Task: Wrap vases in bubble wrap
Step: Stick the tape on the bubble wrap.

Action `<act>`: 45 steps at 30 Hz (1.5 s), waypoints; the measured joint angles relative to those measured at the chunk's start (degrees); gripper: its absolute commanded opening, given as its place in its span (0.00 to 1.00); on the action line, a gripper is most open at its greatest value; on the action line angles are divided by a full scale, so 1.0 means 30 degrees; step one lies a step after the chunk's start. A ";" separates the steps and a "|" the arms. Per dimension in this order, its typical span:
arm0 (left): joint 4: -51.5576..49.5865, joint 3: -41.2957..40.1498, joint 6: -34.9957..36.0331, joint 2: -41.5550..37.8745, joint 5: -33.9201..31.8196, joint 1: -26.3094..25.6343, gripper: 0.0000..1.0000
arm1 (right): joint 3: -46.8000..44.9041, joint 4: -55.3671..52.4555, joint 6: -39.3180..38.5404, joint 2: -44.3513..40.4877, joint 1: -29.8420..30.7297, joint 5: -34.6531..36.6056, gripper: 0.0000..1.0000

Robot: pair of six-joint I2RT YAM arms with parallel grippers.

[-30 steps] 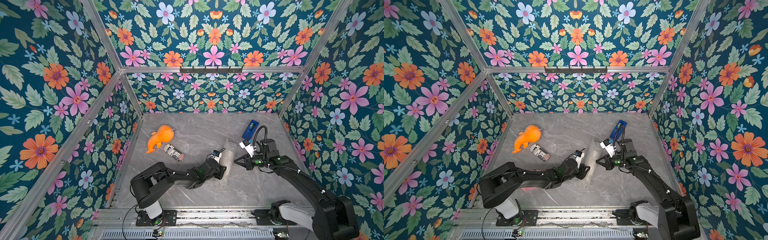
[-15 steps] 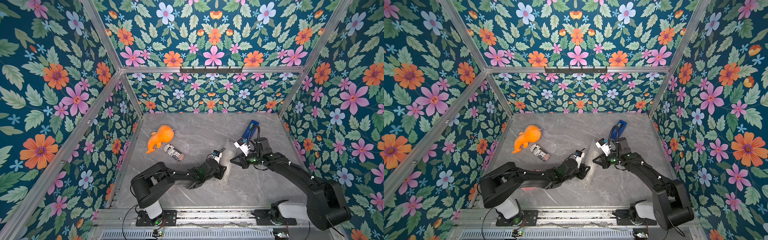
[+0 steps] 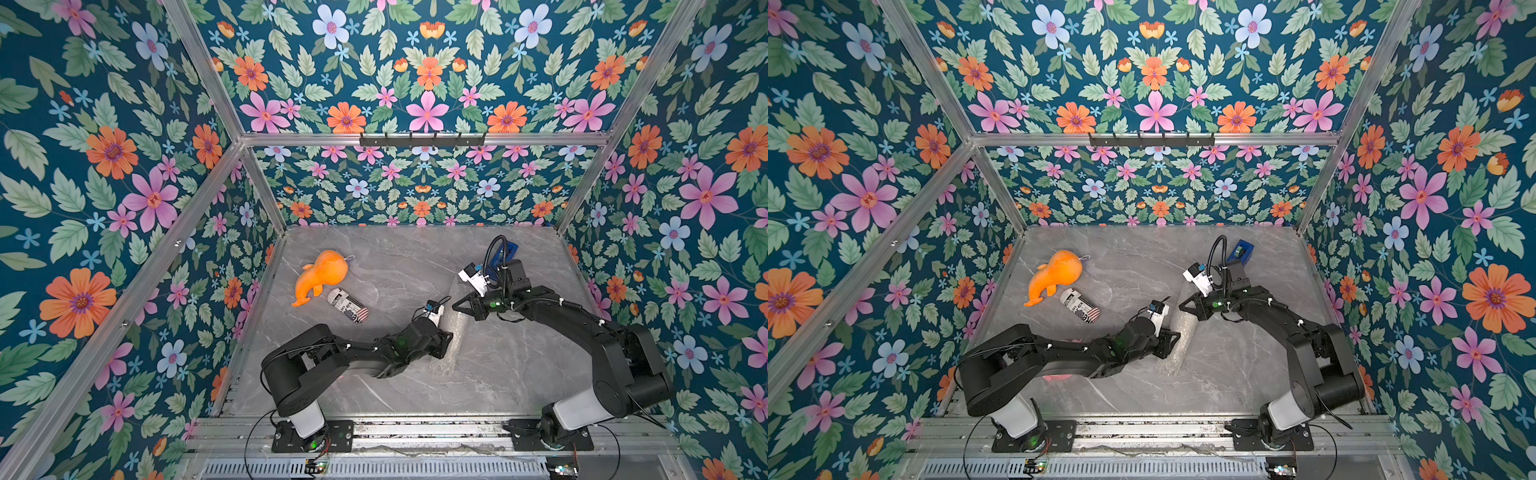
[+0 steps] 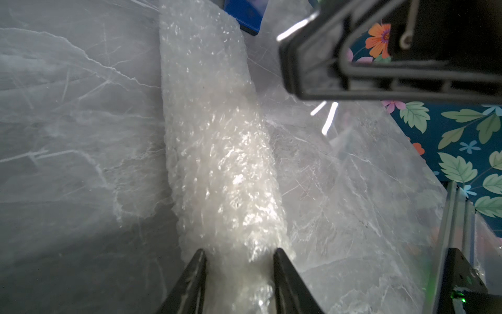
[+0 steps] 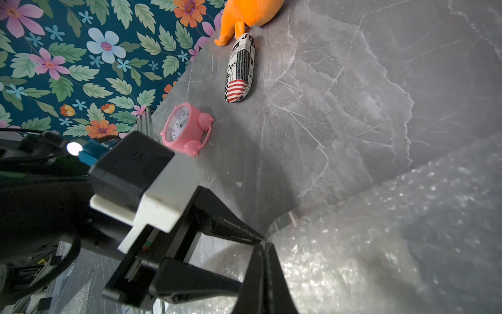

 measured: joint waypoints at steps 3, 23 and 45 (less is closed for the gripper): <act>0.0000 0.0000 0.0000 0.0000 0.0000 0.0000 0.41 | 0.0860 -0.0554 -0.0415 0.0758 0.0073 0.0102 0.00; -0.0066 0.0372 0.0000 0.0284 0.0175 -0.0007 0.40 | 0.6499 -0.5654 -0.4080 0.5603 0.0328 0.0590 0.00; -0.0138 0.0423 0.0000 0.0299 0.0211 0.0000 0.40 | 0.9515 -0.8167 -0.6084 0.8123 0.0321 0.2397 0.22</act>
